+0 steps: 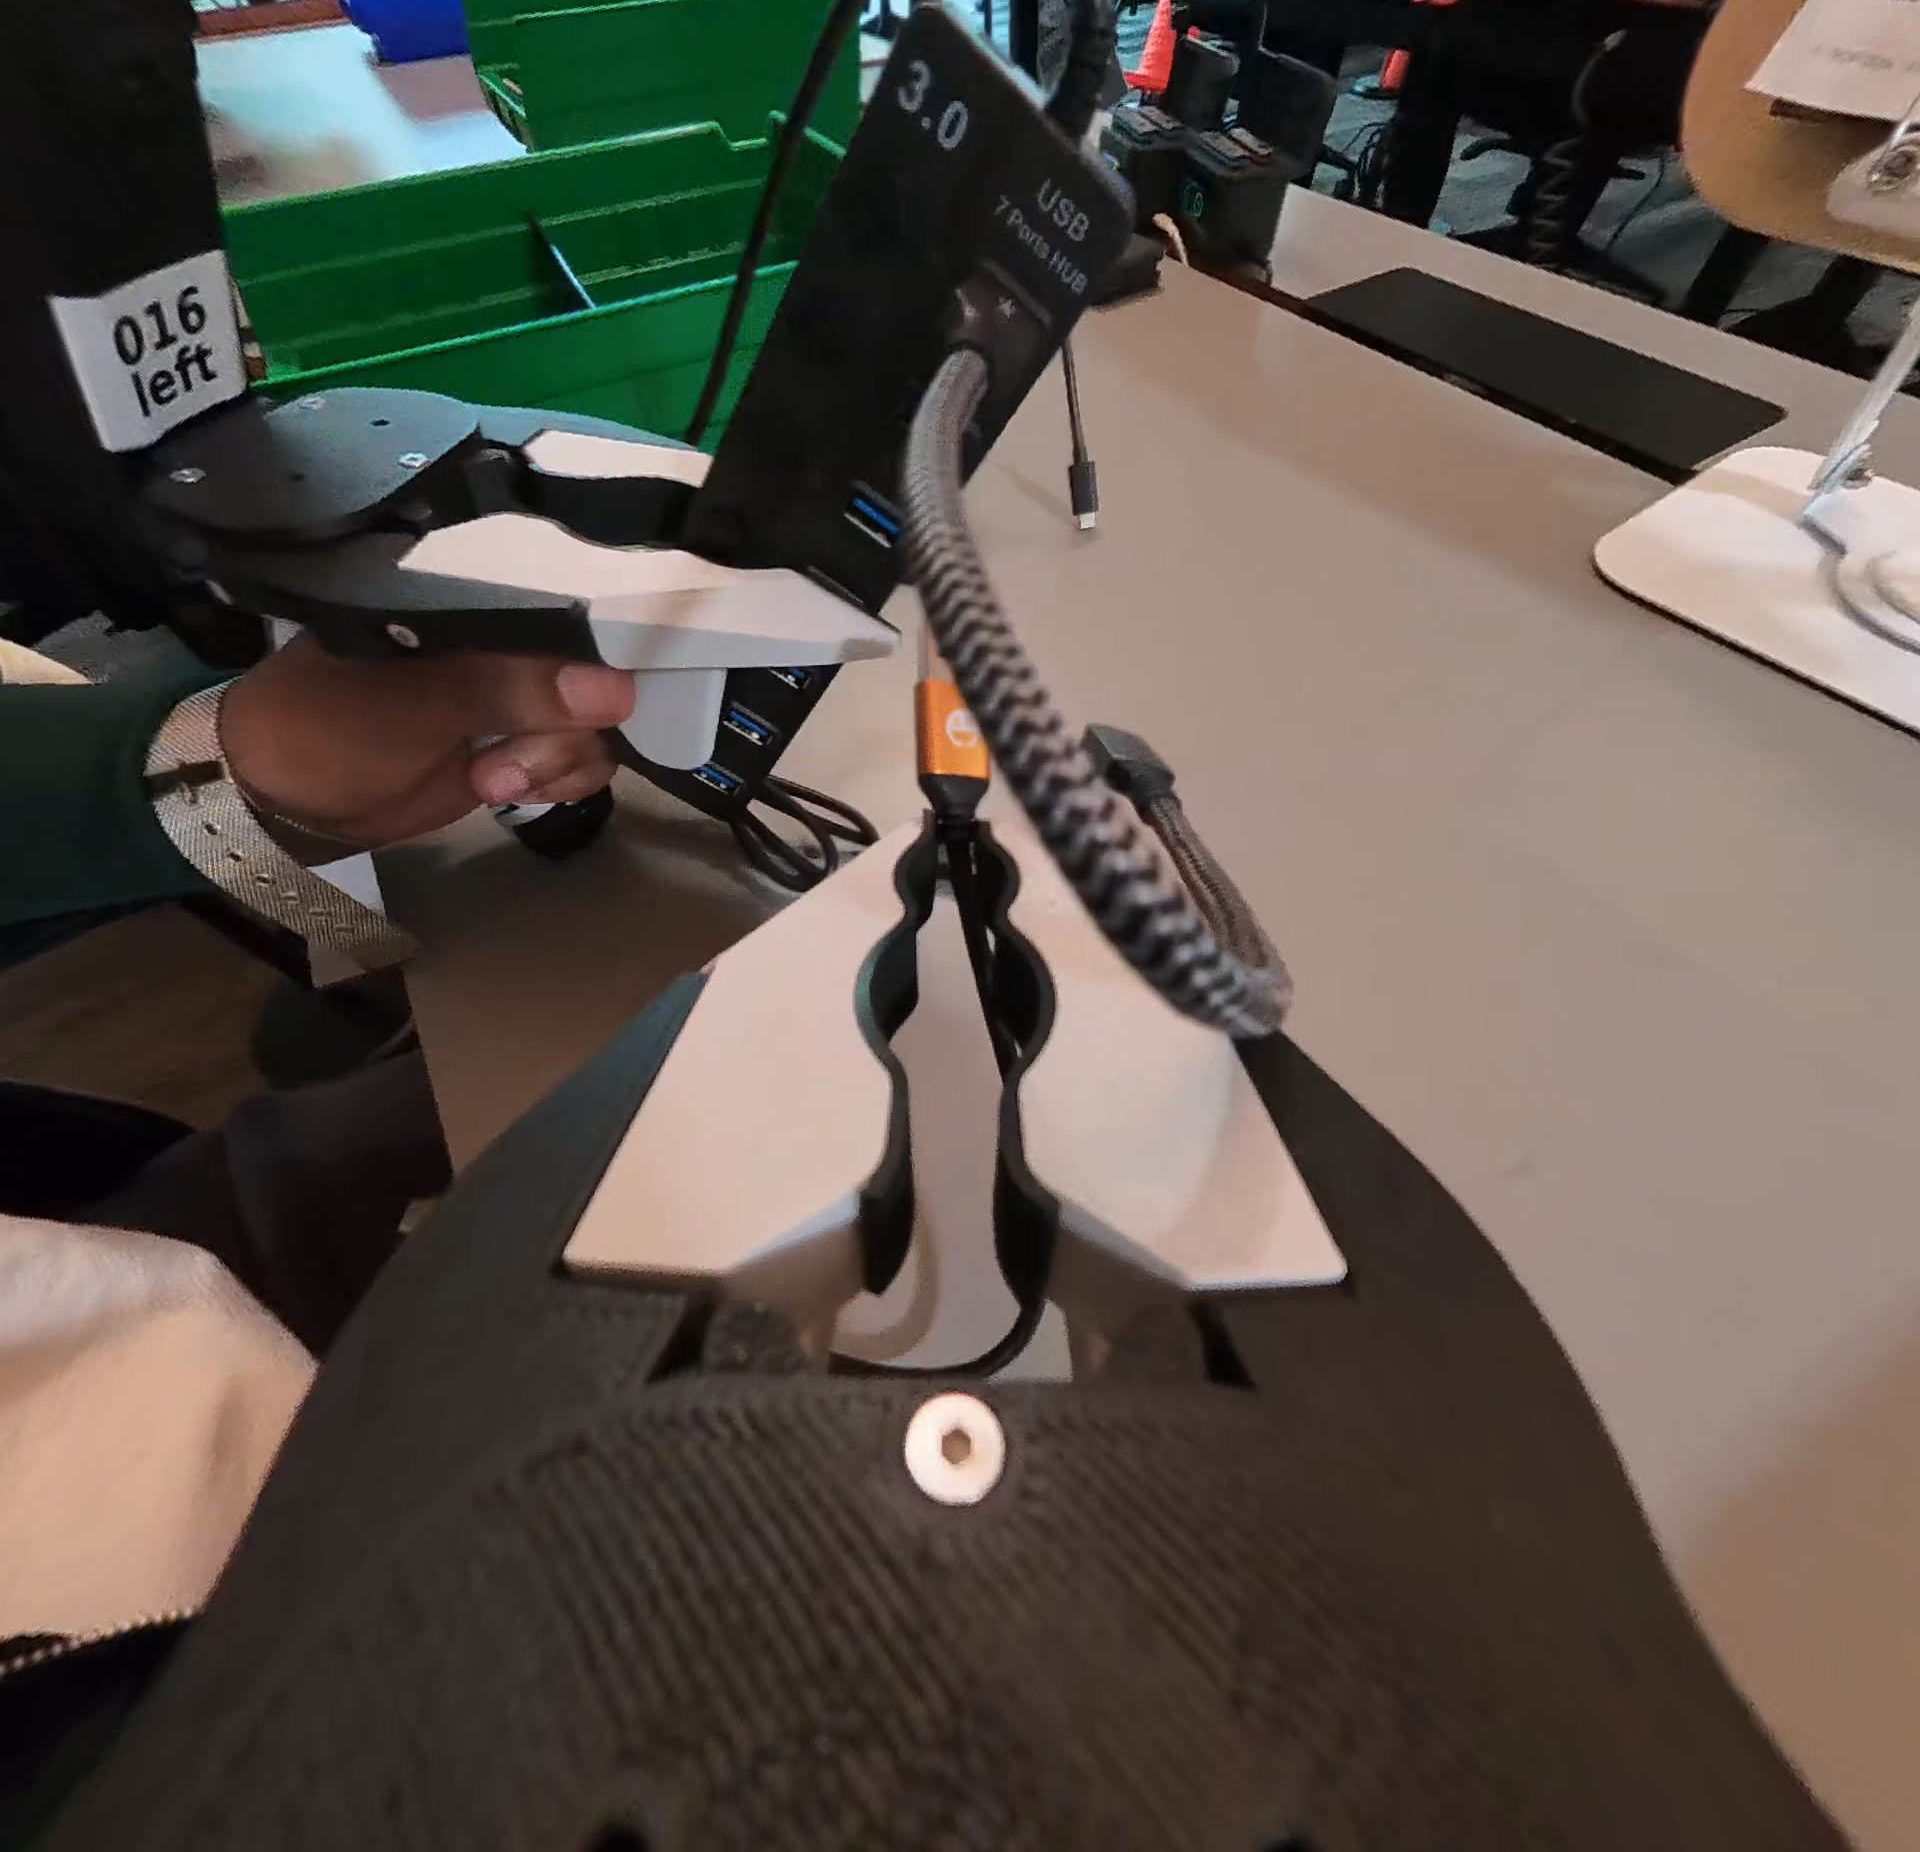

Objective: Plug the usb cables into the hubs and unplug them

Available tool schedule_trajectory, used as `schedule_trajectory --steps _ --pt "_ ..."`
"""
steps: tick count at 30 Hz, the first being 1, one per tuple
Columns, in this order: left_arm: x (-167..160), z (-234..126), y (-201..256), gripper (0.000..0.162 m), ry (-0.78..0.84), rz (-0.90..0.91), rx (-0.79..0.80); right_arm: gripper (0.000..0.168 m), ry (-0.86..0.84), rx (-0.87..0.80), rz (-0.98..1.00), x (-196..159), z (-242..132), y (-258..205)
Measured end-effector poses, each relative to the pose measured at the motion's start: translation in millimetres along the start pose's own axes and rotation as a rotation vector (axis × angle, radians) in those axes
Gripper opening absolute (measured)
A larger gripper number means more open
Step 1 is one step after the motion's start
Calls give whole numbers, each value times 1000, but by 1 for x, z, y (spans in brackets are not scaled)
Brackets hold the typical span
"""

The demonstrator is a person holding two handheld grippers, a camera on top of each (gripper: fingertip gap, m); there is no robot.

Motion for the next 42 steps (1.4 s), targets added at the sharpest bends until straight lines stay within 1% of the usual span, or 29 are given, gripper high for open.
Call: schedule_trajectory --steps 2,4,6,9,12,16,19,22,25,28,31,34,39,42 --pt "-2 0 -6 23 -10 -73 15 5 -2 -9 -10 -1 1 -1" --pt "-6 -1 -14 22 -29 -110 45 5 7 -13 -25 -1 0 0" --pt "-5 -2 -17 22 -21 -103 65 5 30 -5 -46 1 -1 -1" --pt "-1 -3 -16 22 -2 -85 69 5 108 34 -105 8 -6 -7" --pt "-2 -3 -16 22 -4 -87 70 5 170 62 -131 14 -12 -9" --pt "-6 -3 -23 22 -24 -84 115 5 229 88 -167 23 -18 -13" --pt "-5 -4 -27 22 -18 -89 134 5 193 71 -205 23 -16 -14" --pt "-5 -3 -23 22 -27 -42 131 5 70 50 -159 17 -7 -13" --pt "-7 0 -14 22 -57 69 131 5 -67 27 -71 7 3 -11" --pt "-8 3 -1 22 -85 228 138 6 -148 -13 -39 3 9 -8" --pt "-10 6 12 22 -103 328 125 6 -177 -77 -79 4 11 -4" --pt "-11 8 17 22 -112 373 126 6 -180 -115 -86 9 9 -3" --pt "-11 8 17 22 -116 373 131 6 -176 -178 -112 16 6 -1" --pt "-10 8 17 22 -109 383 130 5 -186 -177 -98 16 7 -2"
Point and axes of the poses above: each gripper's, where its closed fingertips meet, z out along the fingers, x out of its top, y = z × x across the jaws, the point moved 4 cm from there along -z, back along the fingers, and after that the axes turned 7 degrees about y, right-handed, at the moved point
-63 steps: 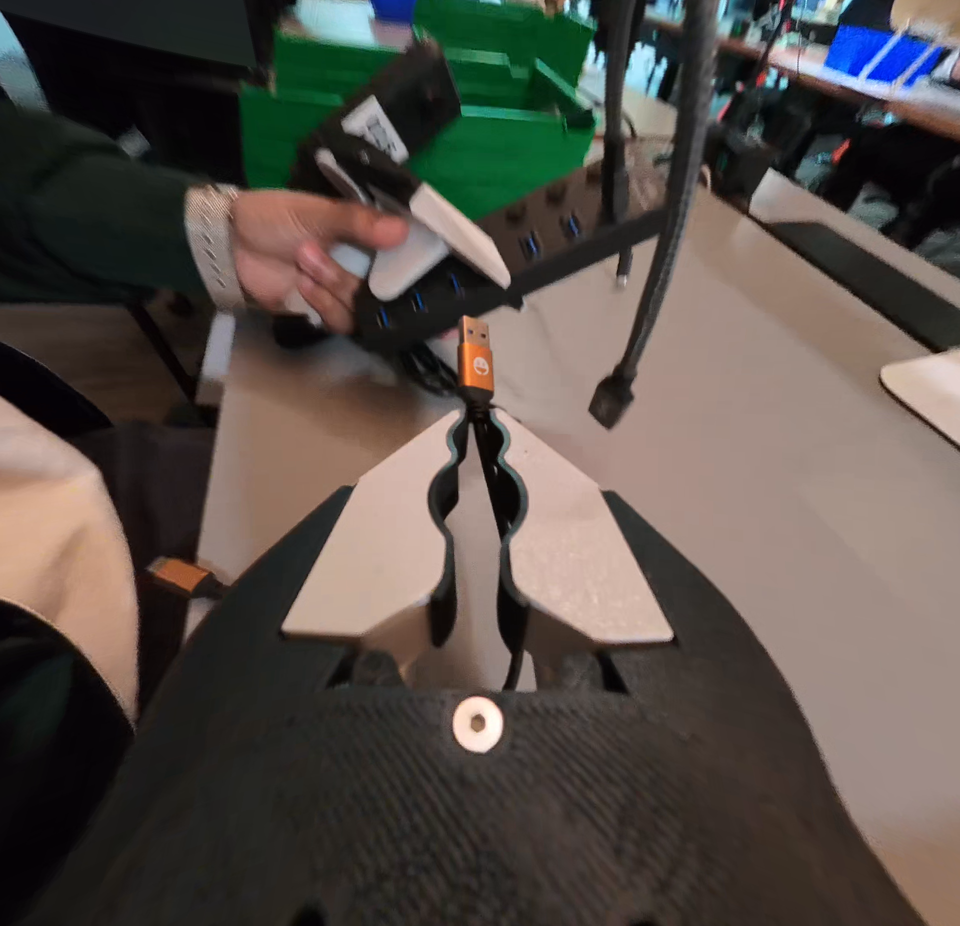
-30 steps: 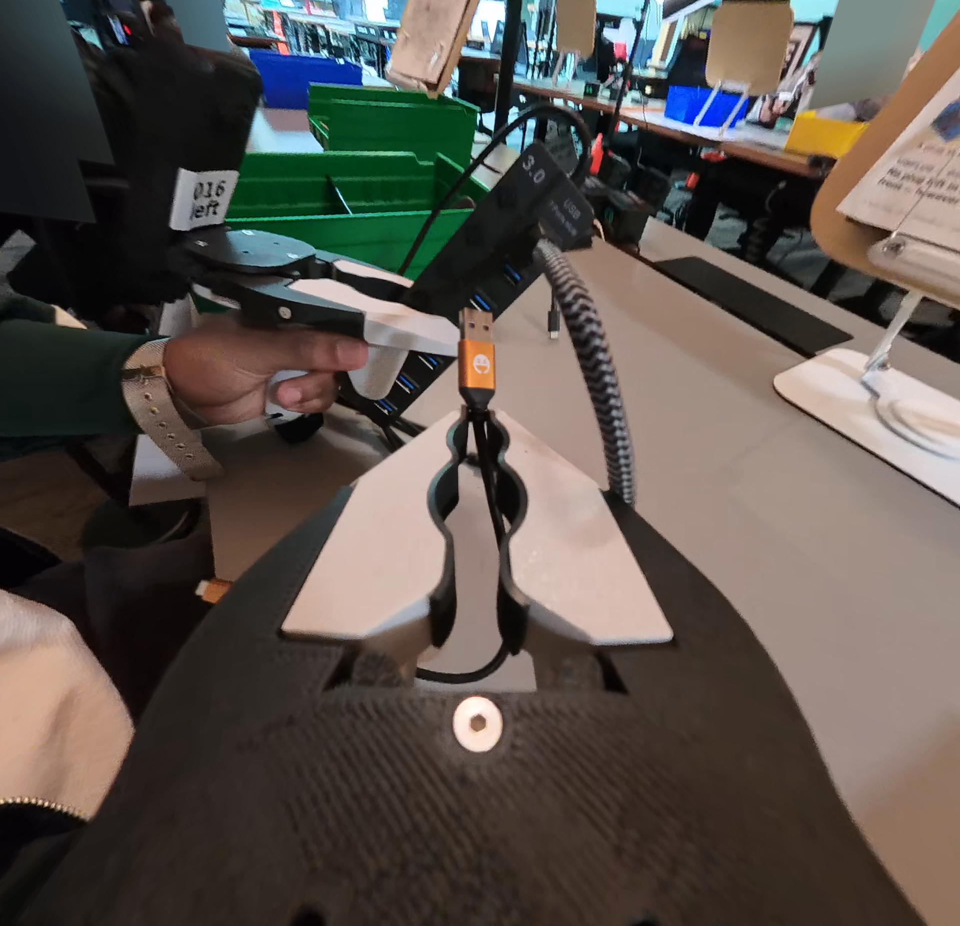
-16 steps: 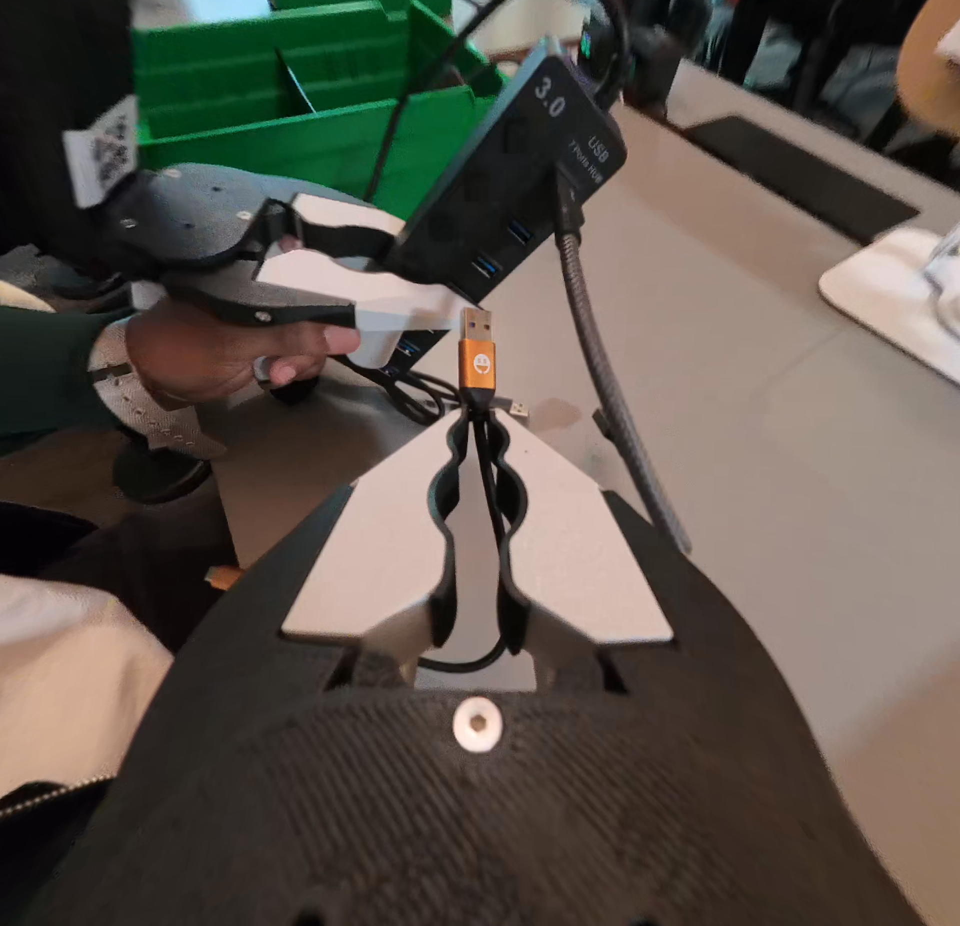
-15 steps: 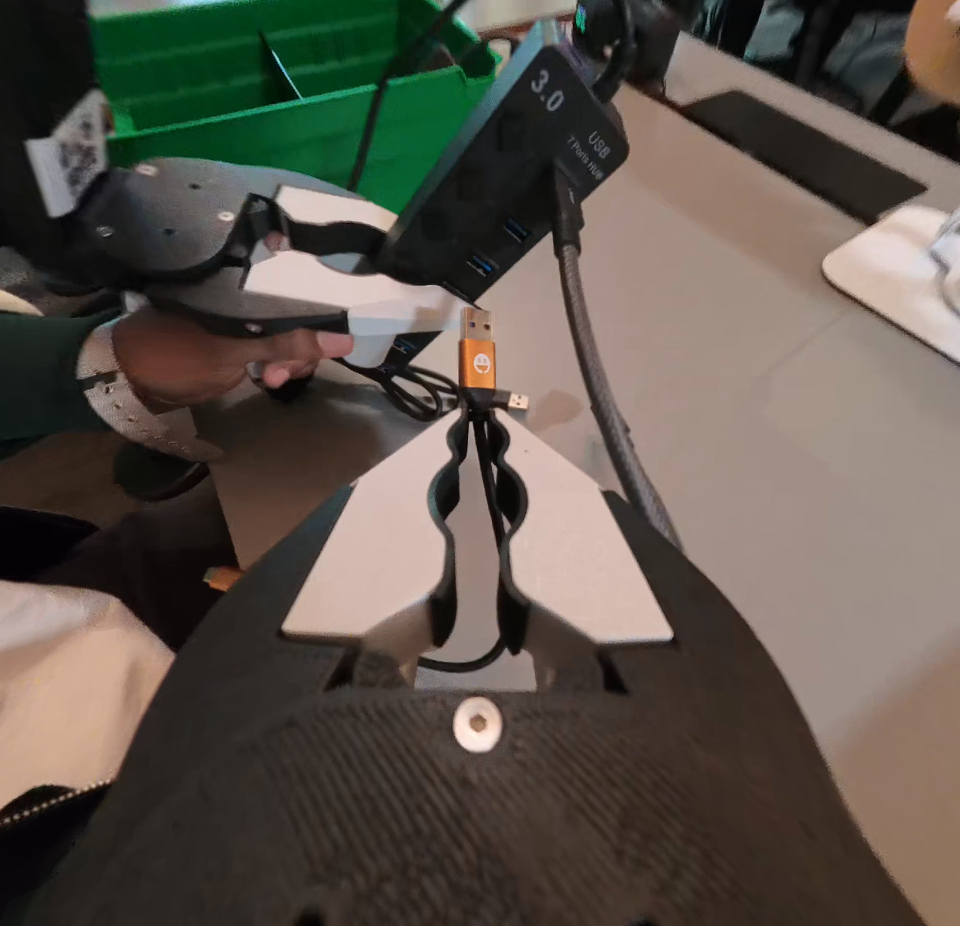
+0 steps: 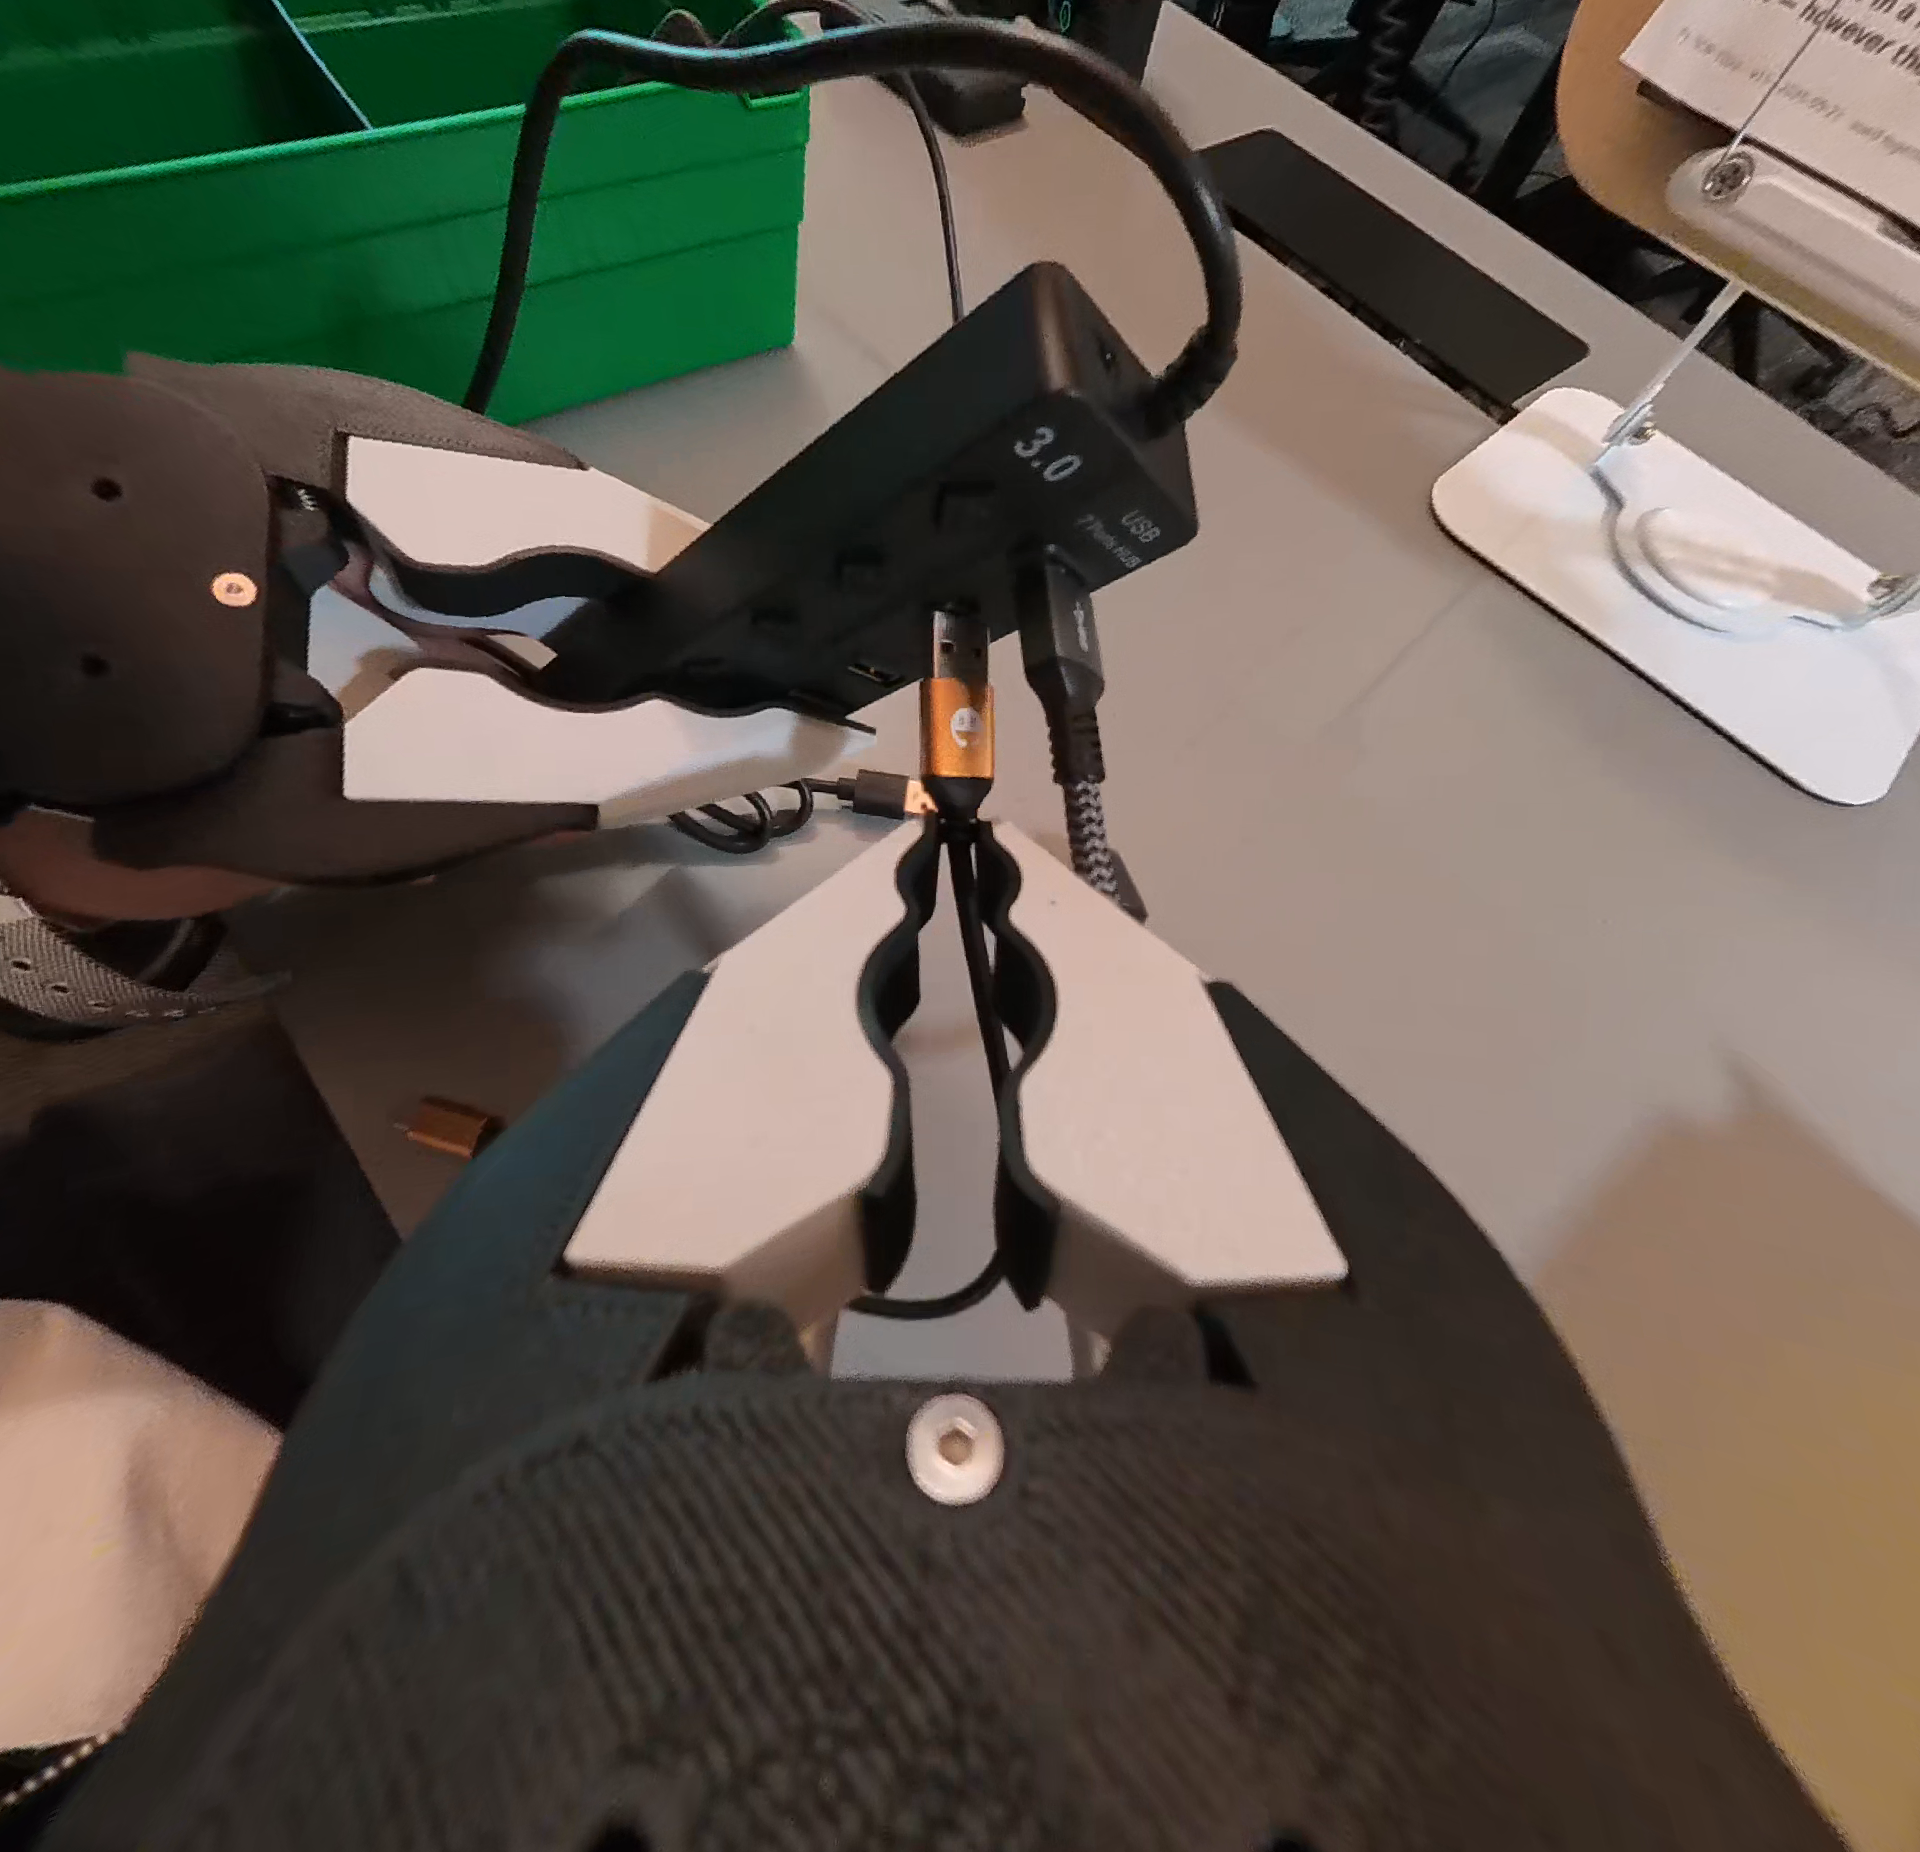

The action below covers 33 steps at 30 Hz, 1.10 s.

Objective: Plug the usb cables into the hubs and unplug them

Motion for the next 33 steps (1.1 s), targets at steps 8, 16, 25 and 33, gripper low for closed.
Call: schedule_trajectory --steps 8,16,25,33 --pt "0 0 0 22 14 36 5 6 -23 18 33 -2 1 -2" --pt "1 0 1 22 18 45 0 6 -35 -20 -9 -6 5 -4" --pt "-2 1 1 23 1 54 -3 6 -53 -54 -42 -11 10 -4" --pt "-13 3 -15 22 -47 -86 29 6 -69 -63 -176 -21 12 -8"
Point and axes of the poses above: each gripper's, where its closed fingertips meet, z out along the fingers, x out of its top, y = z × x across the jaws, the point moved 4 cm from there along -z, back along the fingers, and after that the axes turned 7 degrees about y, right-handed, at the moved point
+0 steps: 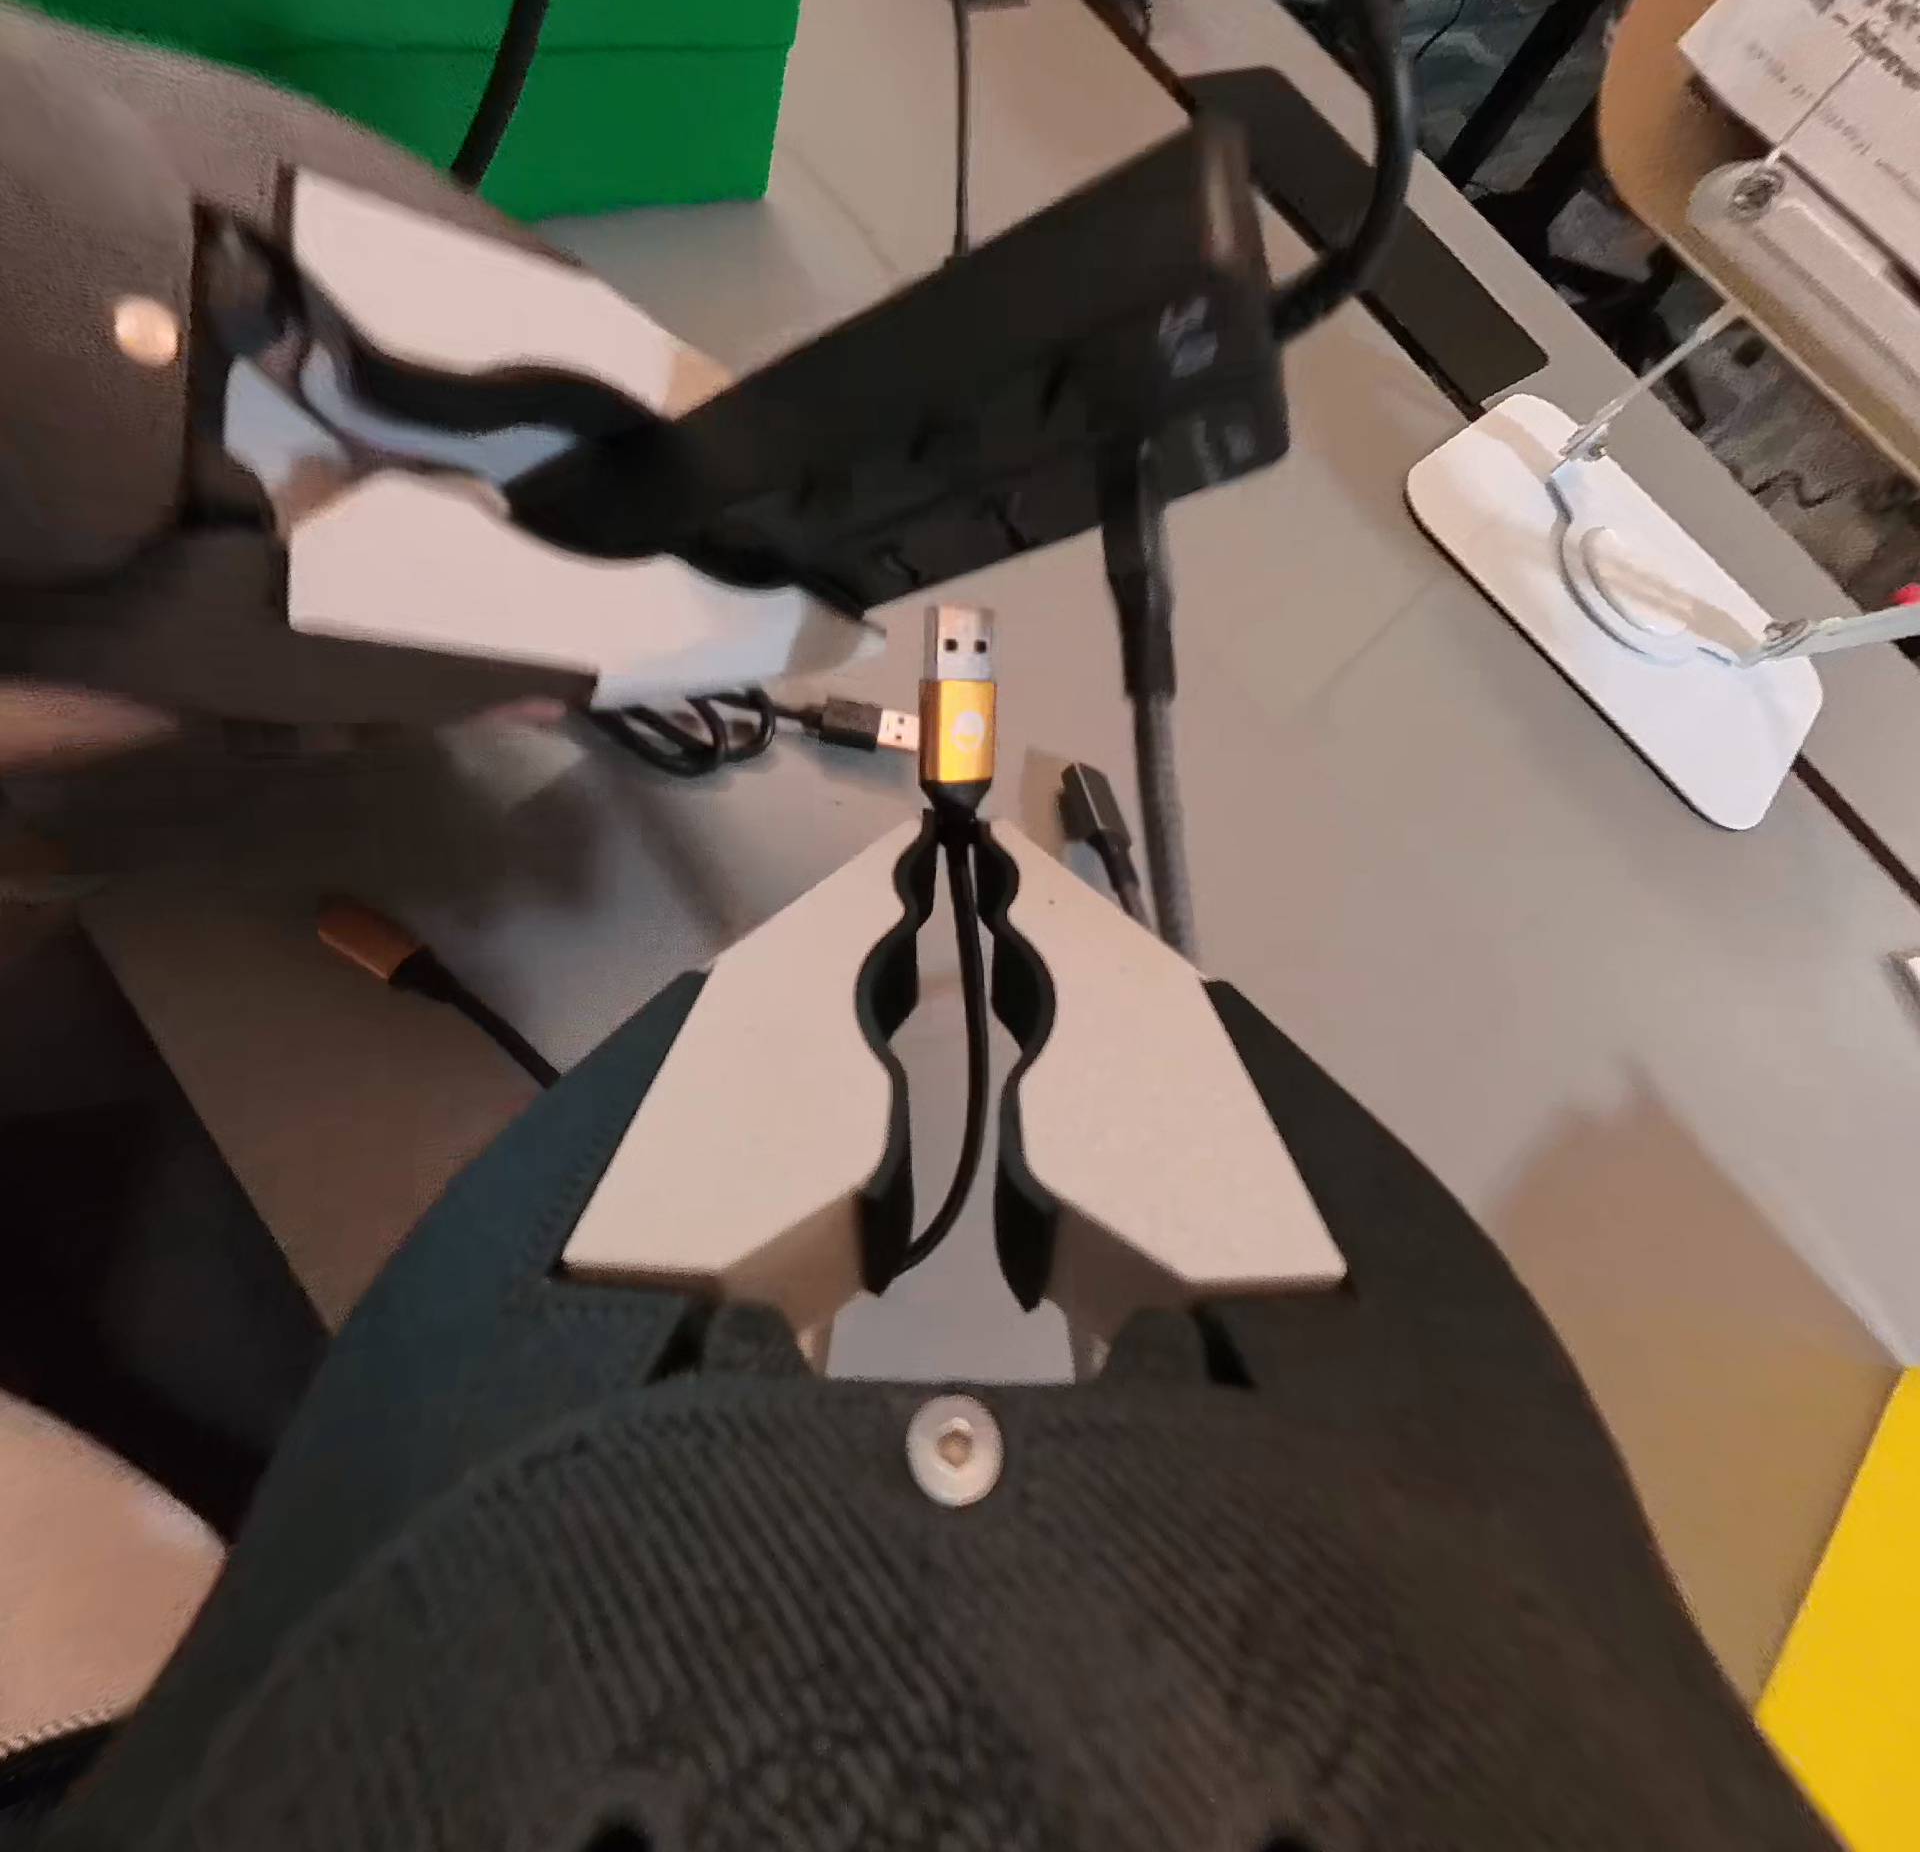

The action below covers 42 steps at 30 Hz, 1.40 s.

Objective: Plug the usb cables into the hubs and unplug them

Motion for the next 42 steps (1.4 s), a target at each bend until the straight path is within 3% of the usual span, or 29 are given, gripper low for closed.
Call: schedule_trajectory --steps 3,10,14,19,26,29,33,42 --pt "-3 -2 -17 22 -6 -88 36 6 -58 2 -55 -24 6 0" --pt "-4 -3 -25 23 -5 -152 33 6 -116 146 124 -68 18 5" --pt "-4 -3 -24 23 -7 -150 25 26 -93 182 62 -75 21 5" --pt "-5 -3 -25 23 -8 -166 16 24 -19 144 -131 -71 19 4" --pt "-5 -3 -24 23 -8 -174 7 26 3 117 -157 -75 26 6" --pt "-5 -3 -24 22 -10 -179 1 7 0 62 -219 -77 29 10" --pt "-5 -3 -23 23 -8 -176 -5 6 11 -1 -323 -72 29 11" --pt "-4 -2 -10 23 -20 -69 -10 6 210 94 -84 -8 -8 3"
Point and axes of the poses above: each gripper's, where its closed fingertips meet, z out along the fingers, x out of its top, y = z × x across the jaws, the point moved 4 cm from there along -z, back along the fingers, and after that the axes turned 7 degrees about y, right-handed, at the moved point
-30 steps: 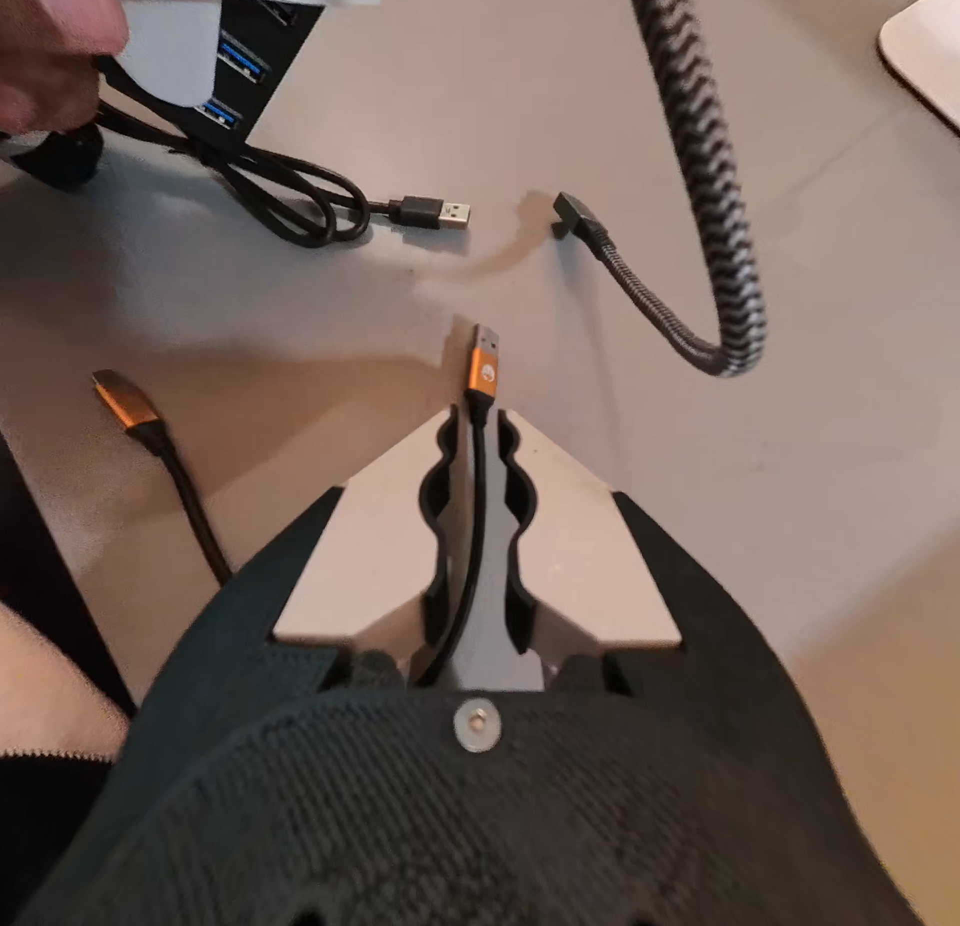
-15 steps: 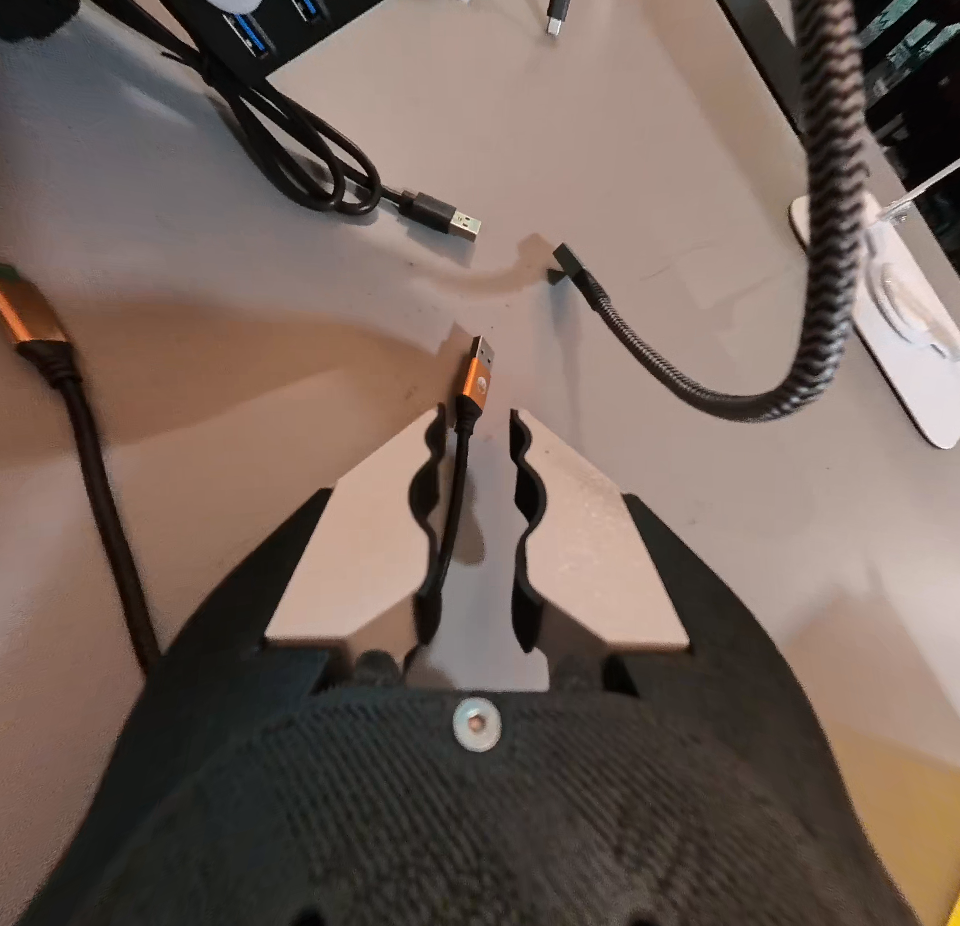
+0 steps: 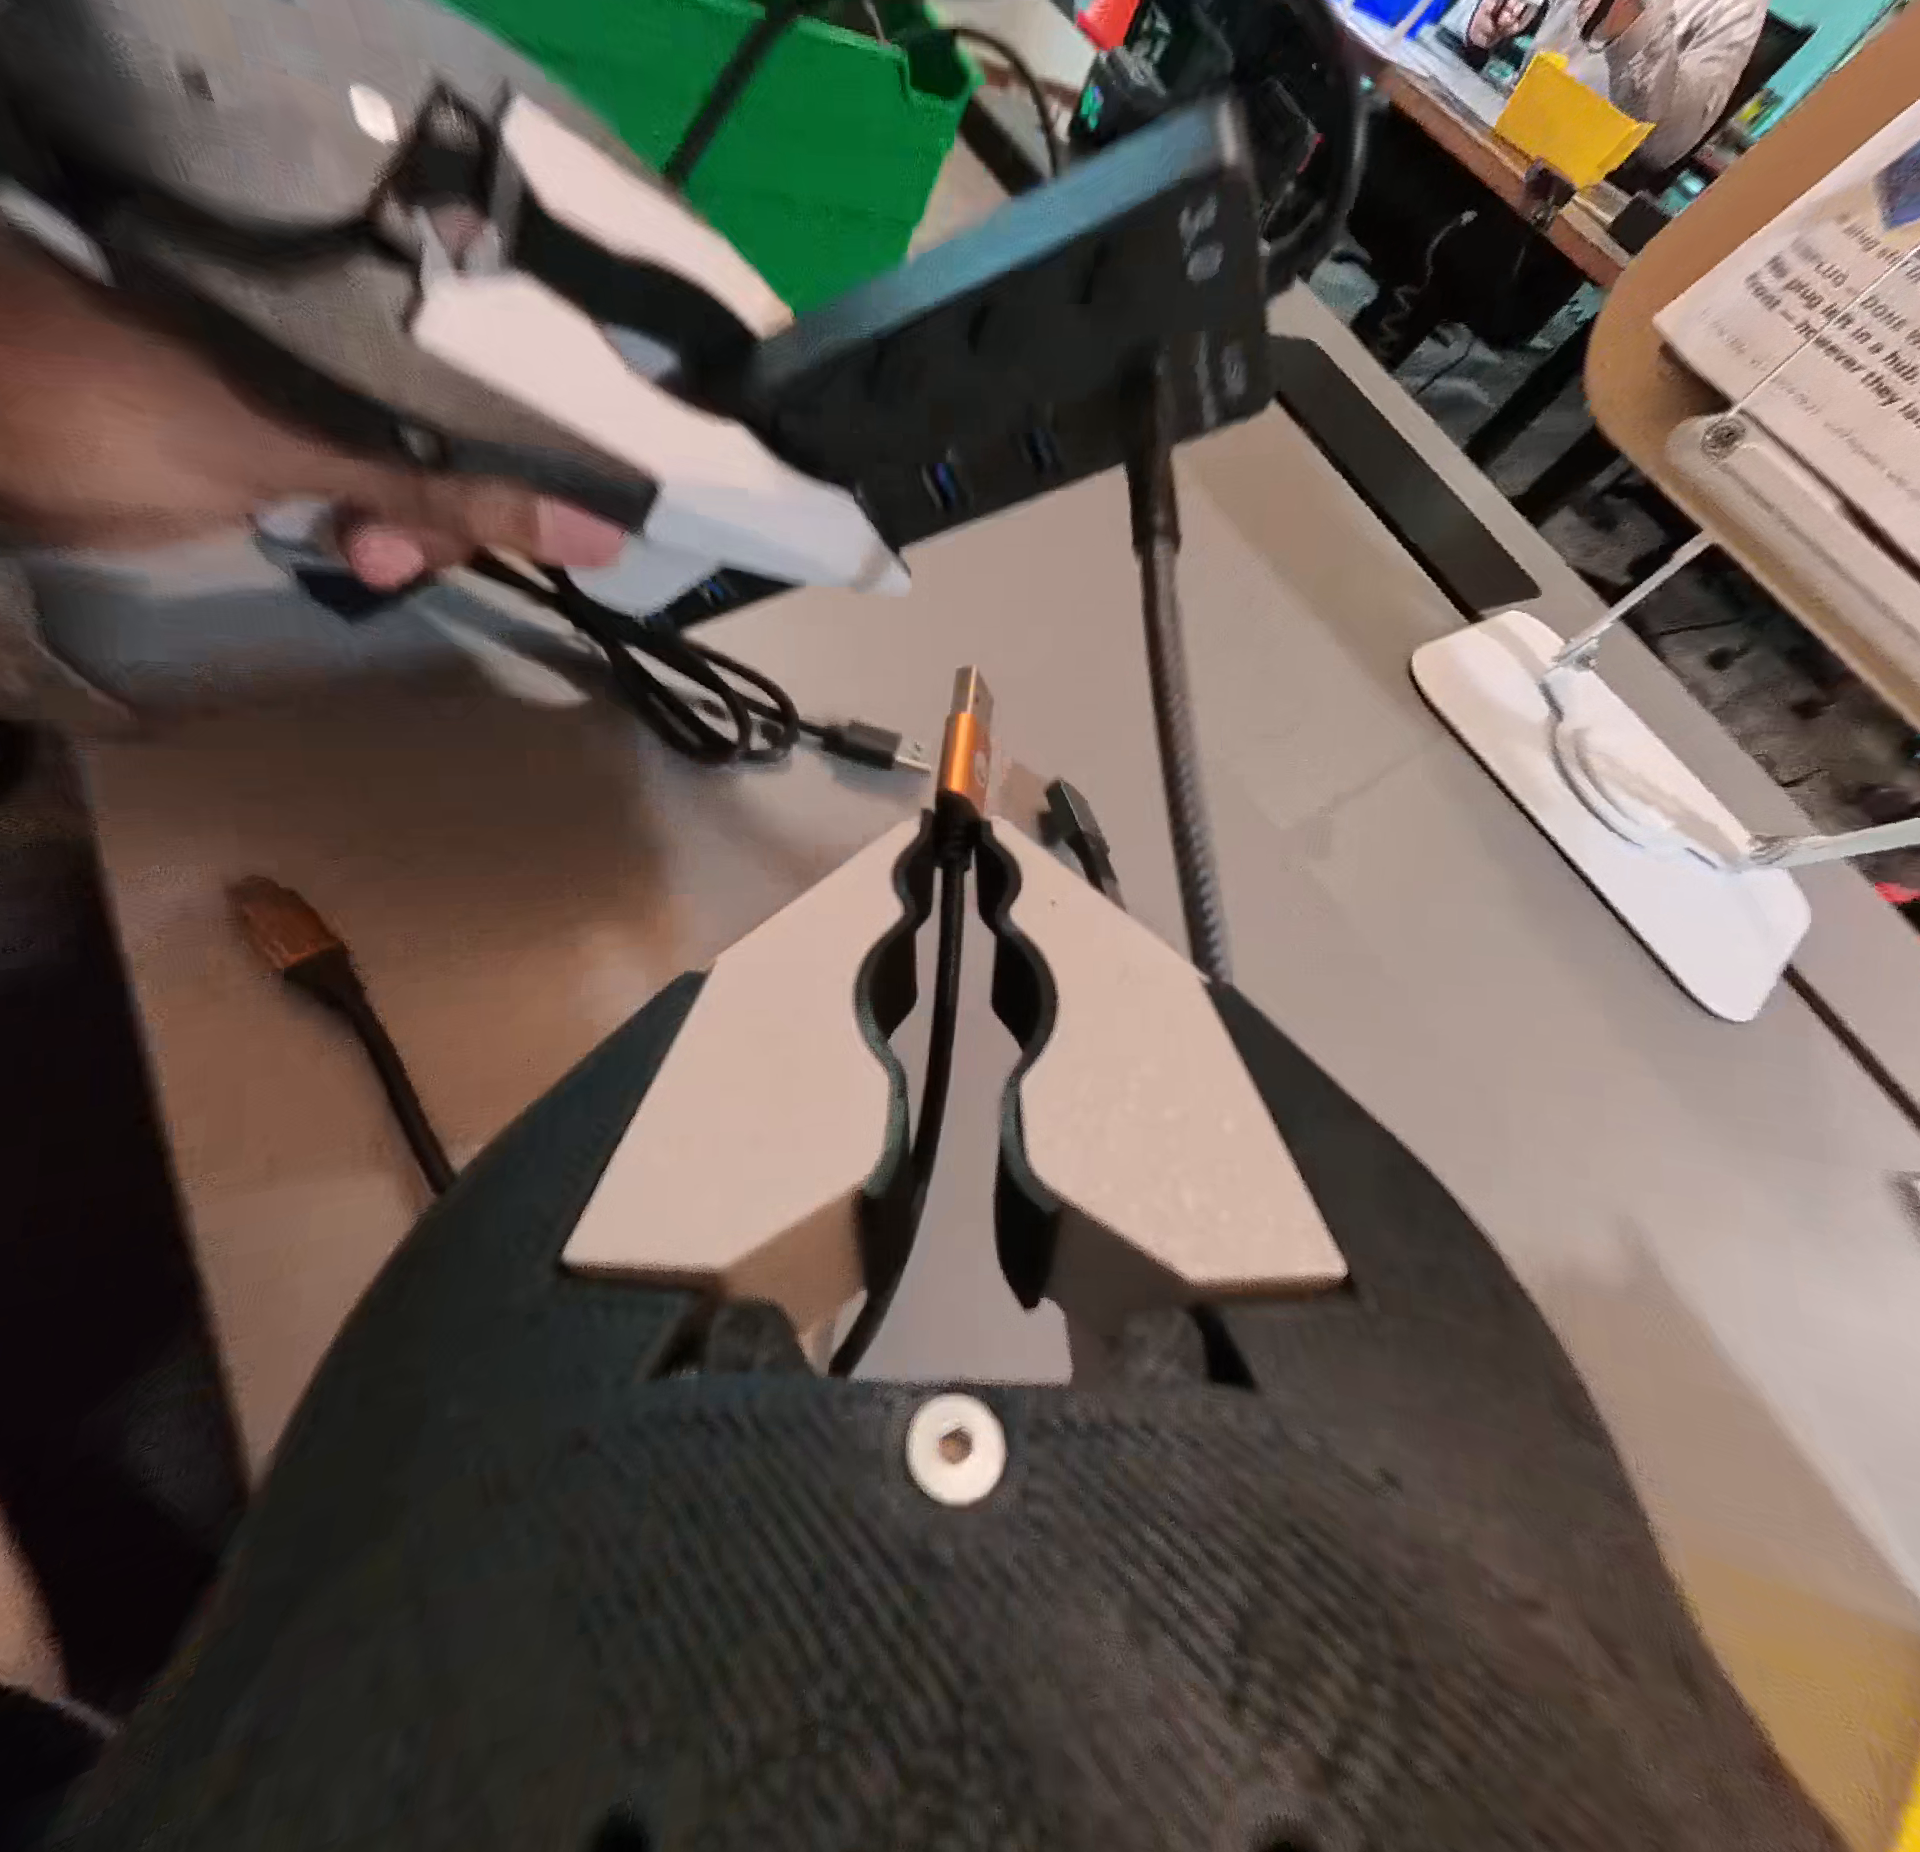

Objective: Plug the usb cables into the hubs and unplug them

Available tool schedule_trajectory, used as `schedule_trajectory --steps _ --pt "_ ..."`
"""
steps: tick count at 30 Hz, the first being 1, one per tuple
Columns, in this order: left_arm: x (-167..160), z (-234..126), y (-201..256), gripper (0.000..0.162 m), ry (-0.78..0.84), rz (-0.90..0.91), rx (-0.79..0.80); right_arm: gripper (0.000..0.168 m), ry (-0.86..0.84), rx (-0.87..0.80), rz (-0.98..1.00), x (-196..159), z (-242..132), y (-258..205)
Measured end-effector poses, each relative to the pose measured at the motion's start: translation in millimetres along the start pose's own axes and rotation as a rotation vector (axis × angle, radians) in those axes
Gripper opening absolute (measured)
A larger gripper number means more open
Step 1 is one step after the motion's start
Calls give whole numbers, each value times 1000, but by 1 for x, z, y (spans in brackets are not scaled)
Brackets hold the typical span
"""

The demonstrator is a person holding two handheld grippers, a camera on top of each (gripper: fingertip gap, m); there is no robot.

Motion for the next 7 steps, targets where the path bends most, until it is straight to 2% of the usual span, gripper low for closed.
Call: schedule_trajectory --steps 7 --pt "1 1 16 22 -20 1 -33 6 -26 1 119 15 6 -1"
Point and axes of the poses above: each gripper's, where its closed fingertips meet, z out along the fingers, x out of its top, y = z × x across the jaws, the point moved 4 cm from there along -z, back along the fingers, and after that the axes turned 7 degrees about y, right-handed, at the moved point
